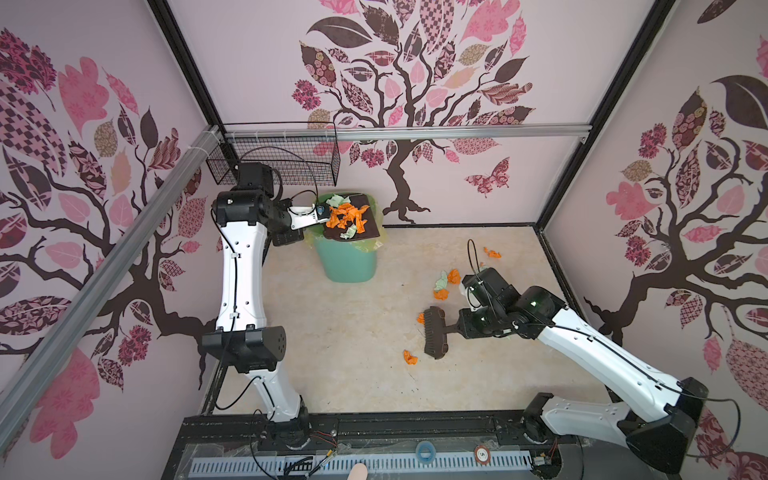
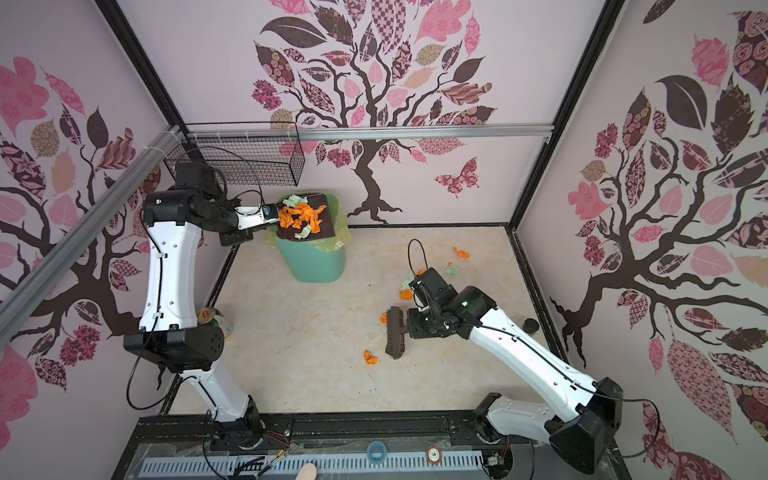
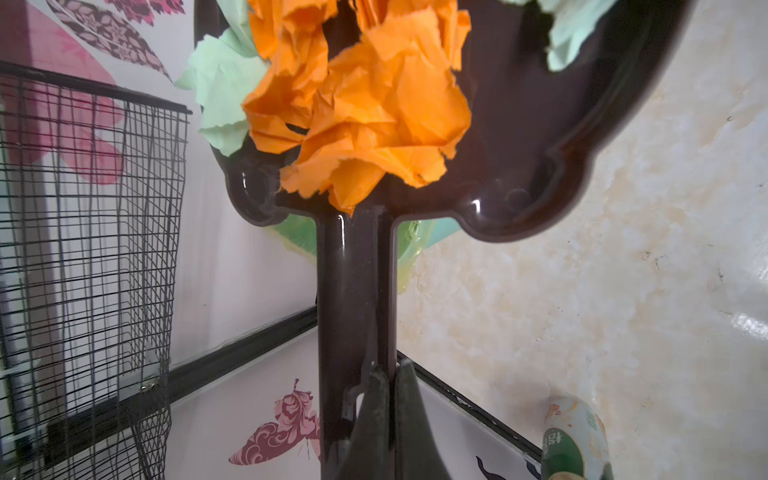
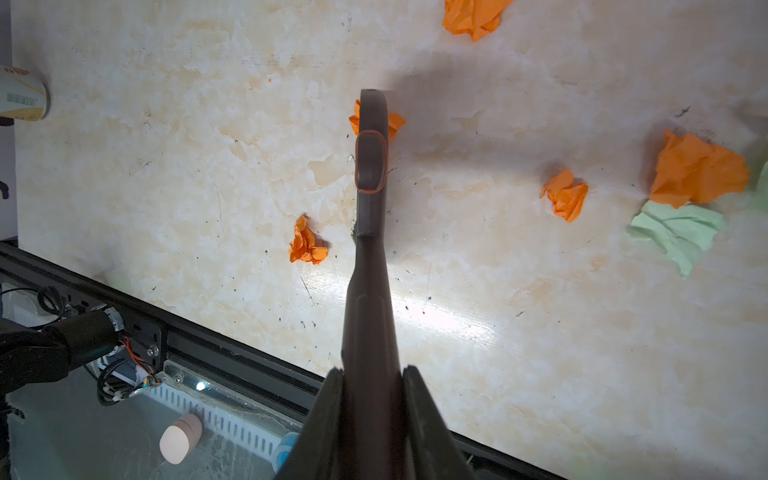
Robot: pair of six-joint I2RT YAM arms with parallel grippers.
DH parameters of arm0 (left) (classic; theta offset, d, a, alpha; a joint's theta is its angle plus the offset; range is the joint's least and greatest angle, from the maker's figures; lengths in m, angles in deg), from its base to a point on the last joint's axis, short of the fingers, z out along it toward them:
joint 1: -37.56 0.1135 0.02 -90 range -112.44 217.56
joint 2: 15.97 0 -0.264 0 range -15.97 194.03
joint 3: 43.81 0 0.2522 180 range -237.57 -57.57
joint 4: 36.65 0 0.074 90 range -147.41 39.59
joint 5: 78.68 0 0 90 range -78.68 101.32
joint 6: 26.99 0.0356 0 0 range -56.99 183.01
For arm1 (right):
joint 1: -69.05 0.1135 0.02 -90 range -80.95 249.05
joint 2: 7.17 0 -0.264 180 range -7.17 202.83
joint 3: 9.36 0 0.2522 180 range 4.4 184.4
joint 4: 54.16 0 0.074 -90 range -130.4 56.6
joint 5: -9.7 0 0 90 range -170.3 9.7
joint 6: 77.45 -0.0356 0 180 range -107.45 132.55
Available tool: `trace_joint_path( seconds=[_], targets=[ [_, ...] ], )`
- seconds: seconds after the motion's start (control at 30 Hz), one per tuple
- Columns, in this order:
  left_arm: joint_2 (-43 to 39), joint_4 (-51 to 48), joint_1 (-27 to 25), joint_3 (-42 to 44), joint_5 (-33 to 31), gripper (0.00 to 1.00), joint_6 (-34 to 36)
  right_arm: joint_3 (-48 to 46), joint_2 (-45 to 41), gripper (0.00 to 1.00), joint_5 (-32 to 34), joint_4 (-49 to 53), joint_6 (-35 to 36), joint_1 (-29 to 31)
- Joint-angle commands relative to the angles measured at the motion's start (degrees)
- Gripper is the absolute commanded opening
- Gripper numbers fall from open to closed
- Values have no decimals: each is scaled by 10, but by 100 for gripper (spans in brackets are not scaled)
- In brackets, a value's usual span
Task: Sweep away the paper scraps from the table
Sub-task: 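Lift the full dustpan with the left gripper and carry it over the green bin, then tilt the dustpan with the left gripper to dump scraps into the bin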
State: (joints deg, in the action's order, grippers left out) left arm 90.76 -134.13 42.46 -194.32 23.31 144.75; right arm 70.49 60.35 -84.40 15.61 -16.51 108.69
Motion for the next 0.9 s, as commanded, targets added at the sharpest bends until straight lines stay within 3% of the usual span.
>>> trace_joint_path(
  seconds=[0.0,0.27,0.63,0.87],
  targets=[
    [31,-15,2,-41,-15,0,20,-9,-16,0,-6,0,6,-2],
    [150,3,5,-210,-74,0,62,-52,-28,0,-28,-25,-8,-3],
    [149,92,5,-165,-100,0,72,-79,-43,0,-38,-37,-16,-2],
    [127,167,-15,-115,-165,0,169,-90,-49,0,-43,-47,-18,-2]
  ],
)
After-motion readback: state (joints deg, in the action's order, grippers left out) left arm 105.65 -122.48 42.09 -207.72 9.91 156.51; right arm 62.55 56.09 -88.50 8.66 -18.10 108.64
